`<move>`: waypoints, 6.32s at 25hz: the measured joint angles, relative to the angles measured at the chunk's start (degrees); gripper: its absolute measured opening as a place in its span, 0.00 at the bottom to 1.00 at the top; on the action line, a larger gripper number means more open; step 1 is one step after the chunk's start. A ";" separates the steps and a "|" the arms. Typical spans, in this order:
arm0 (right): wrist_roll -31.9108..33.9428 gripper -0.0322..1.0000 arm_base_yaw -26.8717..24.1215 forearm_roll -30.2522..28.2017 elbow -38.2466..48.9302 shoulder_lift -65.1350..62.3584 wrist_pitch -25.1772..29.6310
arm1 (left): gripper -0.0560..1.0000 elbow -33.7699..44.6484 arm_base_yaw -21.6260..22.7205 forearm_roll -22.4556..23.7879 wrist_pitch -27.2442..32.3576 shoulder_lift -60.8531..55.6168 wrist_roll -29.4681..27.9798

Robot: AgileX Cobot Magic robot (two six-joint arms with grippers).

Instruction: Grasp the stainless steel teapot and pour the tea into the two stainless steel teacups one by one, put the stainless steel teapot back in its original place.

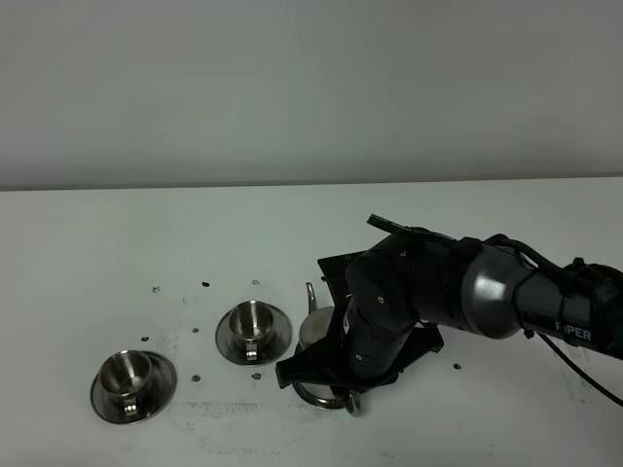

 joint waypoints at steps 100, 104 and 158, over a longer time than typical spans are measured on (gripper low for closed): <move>-34.38 0.23 0.21 -3.20 -26.37 7.95 24.69 | 0.63 0.00 0.00 0.00 0.00 0.00 -0.05; -34.38 0.23 0.21 -3.33 -26.37 8.61 24.69 | 0.63 0.00 0.00 0.00 0.00 0.00 -0.05; -31.41 0.23 11.28 -10.04 -36.26 10.54 21.78 | 0.63 0.00 0.00 0.00 0.00 0.00 -0.01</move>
